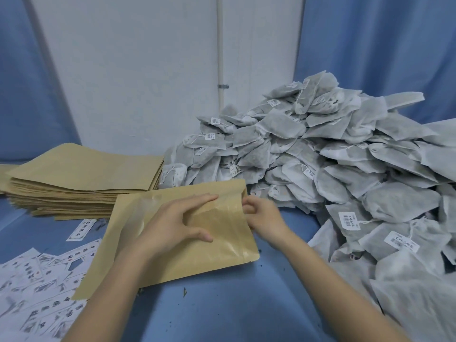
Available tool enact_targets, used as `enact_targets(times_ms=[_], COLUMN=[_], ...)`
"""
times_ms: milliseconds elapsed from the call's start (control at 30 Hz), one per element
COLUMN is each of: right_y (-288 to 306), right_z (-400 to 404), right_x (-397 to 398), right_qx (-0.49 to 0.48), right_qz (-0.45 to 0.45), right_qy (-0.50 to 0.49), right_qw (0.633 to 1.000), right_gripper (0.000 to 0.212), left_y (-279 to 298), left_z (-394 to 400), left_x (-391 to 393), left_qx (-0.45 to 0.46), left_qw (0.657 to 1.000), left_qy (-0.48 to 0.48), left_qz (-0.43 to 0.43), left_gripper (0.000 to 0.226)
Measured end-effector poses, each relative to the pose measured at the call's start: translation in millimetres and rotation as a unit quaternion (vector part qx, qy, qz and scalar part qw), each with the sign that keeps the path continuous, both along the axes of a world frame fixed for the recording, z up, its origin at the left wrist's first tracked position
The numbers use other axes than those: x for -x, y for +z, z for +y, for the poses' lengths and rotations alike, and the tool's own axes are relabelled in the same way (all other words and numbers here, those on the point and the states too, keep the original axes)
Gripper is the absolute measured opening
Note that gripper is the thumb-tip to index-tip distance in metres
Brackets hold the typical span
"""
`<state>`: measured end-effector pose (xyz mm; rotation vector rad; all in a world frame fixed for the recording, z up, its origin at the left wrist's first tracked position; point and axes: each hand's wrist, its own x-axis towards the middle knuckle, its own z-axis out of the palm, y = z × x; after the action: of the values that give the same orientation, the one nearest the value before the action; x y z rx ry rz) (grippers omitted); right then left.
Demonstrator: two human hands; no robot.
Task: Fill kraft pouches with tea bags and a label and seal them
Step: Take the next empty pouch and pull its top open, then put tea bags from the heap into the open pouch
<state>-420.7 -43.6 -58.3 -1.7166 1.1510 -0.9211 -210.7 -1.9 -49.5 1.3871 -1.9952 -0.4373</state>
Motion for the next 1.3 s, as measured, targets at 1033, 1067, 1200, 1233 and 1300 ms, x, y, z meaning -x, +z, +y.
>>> enact_targets(times_ms=[1033, 1067, 1200, 1233, 1300], right_y=[13, 12, 12, 13, 12], right_z=[-4, -4, -4, -5, -7], right_x=[106, 103, 84, 78, 68], right_qx=[0.027, -0.008, -0.023, -0.004, 0.027], right_qz=[-0.226, -0.255, -0.154, -0.085, 0.069], right_qy=[-0.295, -0.263, -0.134, -0.106, -0.041], right_qw=[0.928, 0.93, 0.979, 0.991, 0.996], right_gripper=[0.016, 0.016, 0.013, 0.014, 0.023], left_y=[8, 8, 9, 8, 7], left_z=[-19, -19, -18, -18, -19], left_x=[59, 59, 63, 64, 66], left_qx=[0.058, 0.061, 0.061, 0.057, 0.052], left_qw=[0.996, 0.996, 0.997, 0.998, 0.999], left_qy=[0.042, 0.037, -0.007, -0.014, -0.013], left_qz=[0.047, 0.044, 0.037, 0.029, 0.009], left_gripper=[0.079, 0.08, 0.079, 0.08, 0.081])
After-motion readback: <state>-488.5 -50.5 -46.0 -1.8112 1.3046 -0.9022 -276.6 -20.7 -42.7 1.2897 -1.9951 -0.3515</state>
